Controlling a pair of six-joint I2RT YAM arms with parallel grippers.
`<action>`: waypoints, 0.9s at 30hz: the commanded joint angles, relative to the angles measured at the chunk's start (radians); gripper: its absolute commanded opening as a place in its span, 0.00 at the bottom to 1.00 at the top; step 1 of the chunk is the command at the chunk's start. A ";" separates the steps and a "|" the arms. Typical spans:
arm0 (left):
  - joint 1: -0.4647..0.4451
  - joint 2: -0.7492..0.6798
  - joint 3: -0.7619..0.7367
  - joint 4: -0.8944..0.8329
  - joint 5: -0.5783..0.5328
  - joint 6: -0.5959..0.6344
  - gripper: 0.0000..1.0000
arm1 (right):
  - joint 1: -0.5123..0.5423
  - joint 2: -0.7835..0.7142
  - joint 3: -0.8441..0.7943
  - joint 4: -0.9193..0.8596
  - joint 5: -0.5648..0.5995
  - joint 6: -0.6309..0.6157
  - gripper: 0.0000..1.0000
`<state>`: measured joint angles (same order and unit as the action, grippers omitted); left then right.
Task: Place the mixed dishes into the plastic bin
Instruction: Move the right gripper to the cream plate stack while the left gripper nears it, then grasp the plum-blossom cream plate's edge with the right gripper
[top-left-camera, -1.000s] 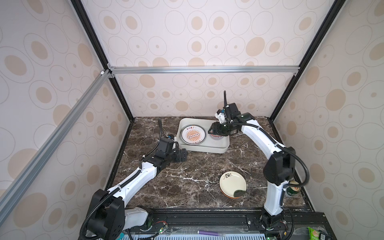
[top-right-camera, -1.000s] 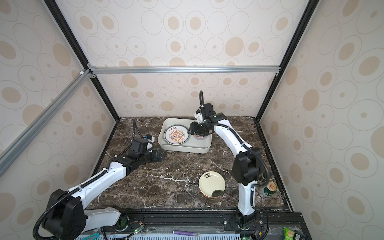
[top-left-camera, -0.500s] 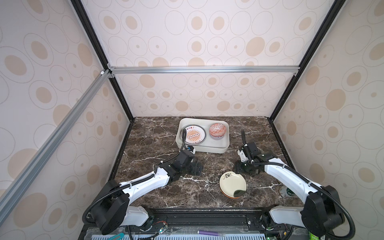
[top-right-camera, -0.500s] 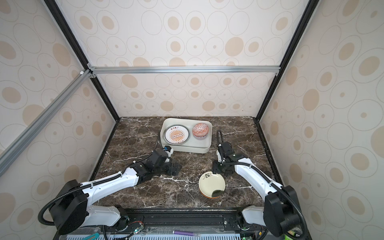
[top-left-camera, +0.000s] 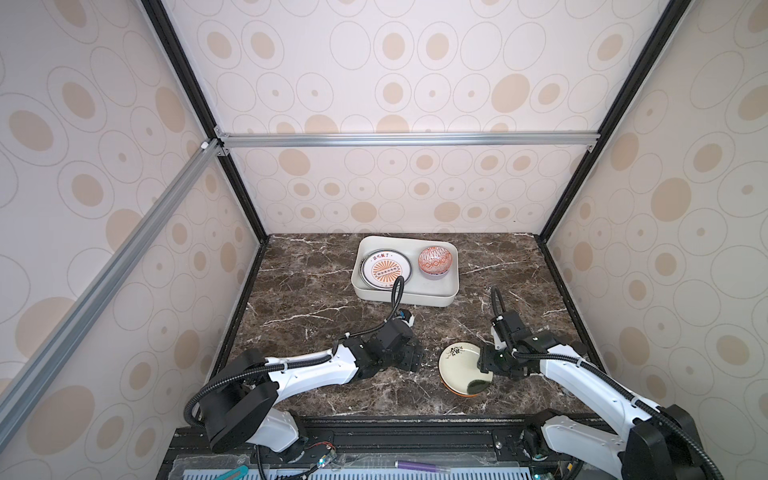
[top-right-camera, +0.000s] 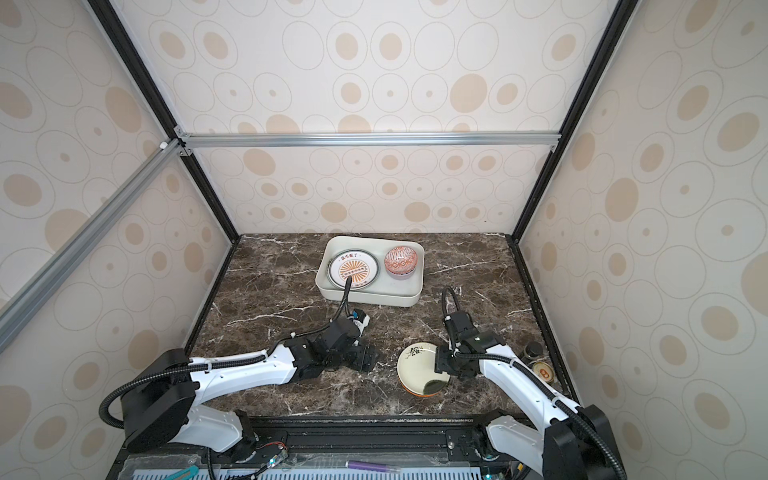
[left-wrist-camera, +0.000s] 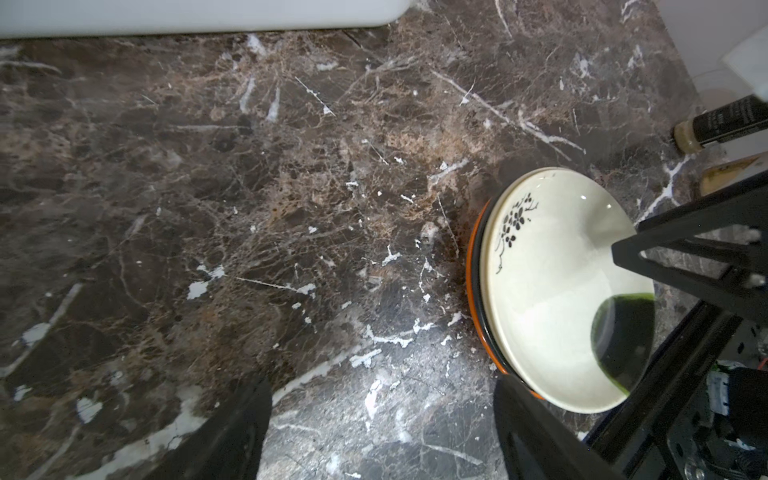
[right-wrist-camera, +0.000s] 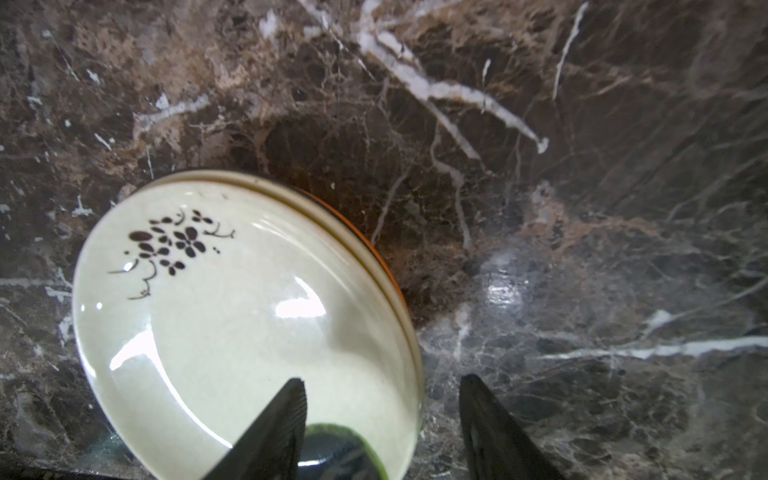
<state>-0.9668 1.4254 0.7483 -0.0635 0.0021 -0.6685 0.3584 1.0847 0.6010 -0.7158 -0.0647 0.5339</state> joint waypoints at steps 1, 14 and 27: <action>-0.004 -0.040 -0.032 0.004 -0.045 -0.020 0.85 | -0.002 -0.001 -0.035 0.026 -0.045 0.044 0.62; 0.037 -0.156 -0.258 0.130 -0.017 -0.096 0.88 | 0.177 0.219 -0.030 0.289 -0.197 0.197 0.51; 0.062 -0.421 -0.399 -0.001 -0.078 -0.156 0.84 | 0.321 0.653 0.372 0.335 -0.228 0.175 0.46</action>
<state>-0.9222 1.0706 0.3557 -0.0010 -0.0319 -0.7898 0.6609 1.6775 0.9253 -0.3622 -0.2970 0.7162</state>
